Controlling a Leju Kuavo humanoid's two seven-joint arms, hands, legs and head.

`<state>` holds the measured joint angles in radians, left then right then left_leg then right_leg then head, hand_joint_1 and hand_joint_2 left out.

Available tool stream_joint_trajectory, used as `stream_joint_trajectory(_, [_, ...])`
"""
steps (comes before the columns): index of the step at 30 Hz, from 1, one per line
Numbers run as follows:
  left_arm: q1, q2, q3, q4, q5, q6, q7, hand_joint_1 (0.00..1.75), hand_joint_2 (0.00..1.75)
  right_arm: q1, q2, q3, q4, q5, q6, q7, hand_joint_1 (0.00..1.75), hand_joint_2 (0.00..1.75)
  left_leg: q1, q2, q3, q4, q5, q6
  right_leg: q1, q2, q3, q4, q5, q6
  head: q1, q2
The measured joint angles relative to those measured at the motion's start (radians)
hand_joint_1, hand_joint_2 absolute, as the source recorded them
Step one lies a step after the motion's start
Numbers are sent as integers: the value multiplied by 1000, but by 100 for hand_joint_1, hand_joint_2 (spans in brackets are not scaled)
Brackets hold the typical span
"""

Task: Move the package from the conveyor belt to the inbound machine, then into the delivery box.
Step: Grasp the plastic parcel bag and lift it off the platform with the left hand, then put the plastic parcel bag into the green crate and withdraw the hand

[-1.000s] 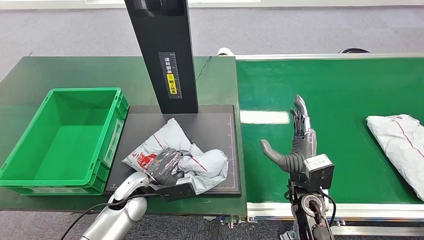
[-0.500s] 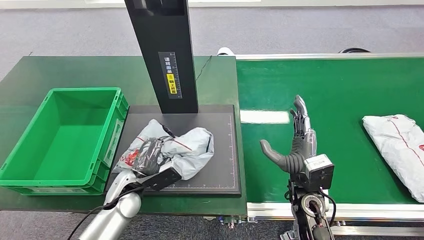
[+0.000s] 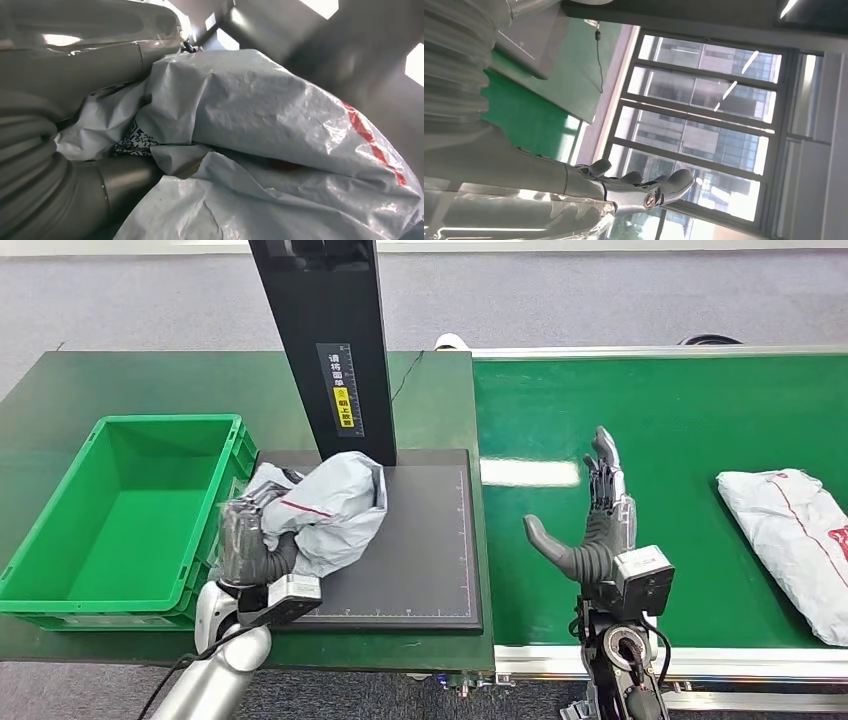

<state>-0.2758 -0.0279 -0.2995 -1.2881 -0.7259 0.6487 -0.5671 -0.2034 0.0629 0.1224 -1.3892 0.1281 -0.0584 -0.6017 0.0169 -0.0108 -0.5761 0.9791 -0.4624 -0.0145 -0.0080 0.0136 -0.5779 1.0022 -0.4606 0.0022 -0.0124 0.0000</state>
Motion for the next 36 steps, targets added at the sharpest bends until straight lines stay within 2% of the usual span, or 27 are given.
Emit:
stream_joint_trajectory(6, [39, -38, 71, -111, 18, 33, -121, 175, 175, -8, -1, 7, 12, -14, -11, -8, 0, 175, 0, 0, 0, 0, 0, 0, 0, 0, 0, 0, 0, 0, 0, 0])
stream_joint_trajectory(15, [82, -76, 193, -478, -76, 33, -135, 175, 175, -25, -1, 28, 43, -28, -20, -18, 0, 175, 0, 0, -1, 0, 0, 0, 0, 0, -1, 0, 0, 0, 0, 0])
stream_joint_trajectory(21, [78, -85, 276, -580, -101, 33, -134, 175, 175, -23, -5, 32, 53, -32, -26, -32, 0, 175, 0, 0, -1, 0, 0, 0, 0, 0, -1, 0, 0, 0, 0, 0])
stream_joint_trajectory(27, [59, -96, 410, -567, -275, 33, -134, 175, 175, -16, -10, 33, 53, -33, -41, -38, 0, 175, 0, 1, -1, 0, 0, 0, 0, 0, -2, 0, 0, 0, 0, 0])
stream_joint_trajectory(31, [-4, -106, 532, -434, -395, 33, -121, 175, 175, -10, -11, 33, 49, -31, -51, -28, 0, 175, 0, 0, 0, 0, 0, 0, 0, -1, -1, 0, 0, 0, 0, 0])
stream_joint_trajectory(33, [-51, -109, 588, -308, -472, 33, -47, 175, 175, -2, -11, 32, 38, -26, -55, -18, 0, 175, 0, 0, 0, 0, 0, 0, 0, -1, -1, 0, 0, 0, 0, 0])
stream_joint_trajectory(36, [-114, -93, 619, -107, -568, 33, 154, 175, 175, 11, -13, 30, 18, -17, -52, -2, 0, 175, 0, 1, 0, 0, 1, 0, 0, 0, -1, 0, 0, 0, 0, 0])
